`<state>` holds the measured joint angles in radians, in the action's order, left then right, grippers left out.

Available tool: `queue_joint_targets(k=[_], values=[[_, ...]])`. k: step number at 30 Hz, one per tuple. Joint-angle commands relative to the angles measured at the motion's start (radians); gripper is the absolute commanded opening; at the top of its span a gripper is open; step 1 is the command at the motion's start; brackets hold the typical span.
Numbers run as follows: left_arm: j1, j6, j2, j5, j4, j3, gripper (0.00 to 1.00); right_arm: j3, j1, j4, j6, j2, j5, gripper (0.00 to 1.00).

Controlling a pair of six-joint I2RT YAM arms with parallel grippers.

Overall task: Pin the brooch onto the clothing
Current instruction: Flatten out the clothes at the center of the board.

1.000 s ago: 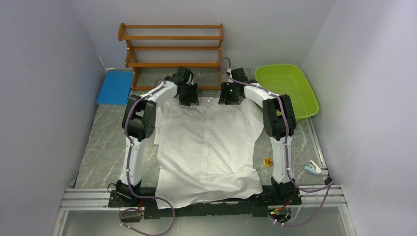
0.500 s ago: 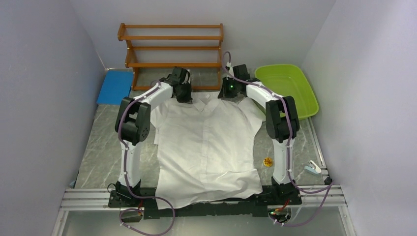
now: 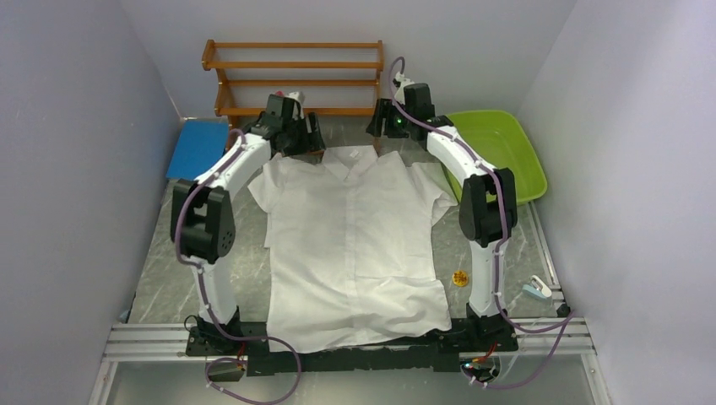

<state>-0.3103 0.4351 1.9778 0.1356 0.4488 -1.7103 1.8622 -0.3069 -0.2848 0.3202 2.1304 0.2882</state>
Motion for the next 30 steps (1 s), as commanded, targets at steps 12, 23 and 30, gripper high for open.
queue_joint_targets(k=[12,23,30], values=[[0.080,0.122,-0.758,-0.096,0.067,0.572,0.80,-0.806,-0.033,0.217,0.113,-0.591,0.066,0.81],[0.186,0.314,-1.043,-0.091,0.125,0.991,0.69,-1.196,-0.170,0.338,0.231,-0.792,0.047,0.80],[0.351,0.324,-0.957,0.110,0.021,1.104,0.51,-1.223,-0.219,0.322,0.233,-0.780,0.014,0.80]])
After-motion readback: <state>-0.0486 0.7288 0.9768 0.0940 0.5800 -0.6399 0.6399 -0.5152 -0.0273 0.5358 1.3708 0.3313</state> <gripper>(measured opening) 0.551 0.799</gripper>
